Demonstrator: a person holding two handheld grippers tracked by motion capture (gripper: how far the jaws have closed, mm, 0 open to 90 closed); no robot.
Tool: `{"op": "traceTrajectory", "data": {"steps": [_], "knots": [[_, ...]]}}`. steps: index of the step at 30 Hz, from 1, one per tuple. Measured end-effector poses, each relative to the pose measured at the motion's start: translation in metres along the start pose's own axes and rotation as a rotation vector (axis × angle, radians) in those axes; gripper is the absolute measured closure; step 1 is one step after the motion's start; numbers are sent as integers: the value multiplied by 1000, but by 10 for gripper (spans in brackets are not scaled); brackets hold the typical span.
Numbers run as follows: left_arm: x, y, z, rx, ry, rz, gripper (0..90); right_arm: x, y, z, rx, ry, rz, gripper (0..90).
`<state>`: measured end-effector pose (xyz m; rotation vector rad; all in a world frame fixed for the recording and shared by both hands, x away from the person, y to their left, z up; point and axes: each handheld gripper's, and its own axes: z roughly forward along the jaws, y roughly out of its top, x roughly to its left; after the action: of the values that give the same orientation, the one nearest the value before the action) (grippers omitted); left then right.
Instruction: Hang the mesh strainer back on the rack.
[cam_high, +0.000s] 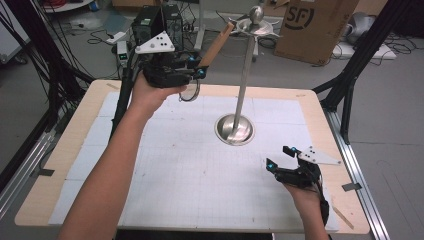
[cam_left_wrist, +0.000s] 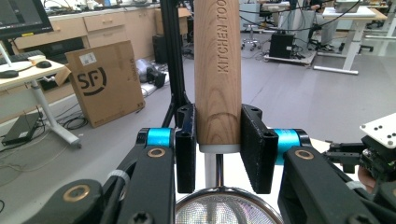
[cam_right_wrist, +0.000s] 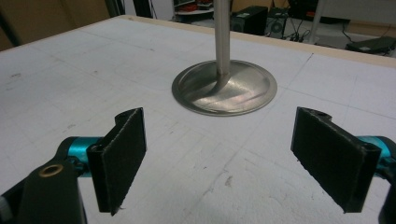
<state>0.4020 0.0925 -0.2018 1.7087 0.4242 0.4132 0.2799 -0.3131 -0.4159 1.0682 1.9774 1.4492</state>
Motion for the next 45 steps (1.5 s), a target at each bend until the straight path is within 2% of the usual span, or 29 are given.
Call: {"op": "traceTrajectory", "data": {"steps": [13,28,36,45], "knots": [[4,-6,10,34,8,-8,691,1,0,1,4,-1,-1,173],[-9,-7,36,56,-15,-8,691,0,0,0,-2,0,-1,173],[-11,-10,50,83,-7,-10,691,1,0,-1,-1,2,4,173],[-11,-11,57,110,8,-4,687,1,0,-1,-3,1,-1,173]]}}
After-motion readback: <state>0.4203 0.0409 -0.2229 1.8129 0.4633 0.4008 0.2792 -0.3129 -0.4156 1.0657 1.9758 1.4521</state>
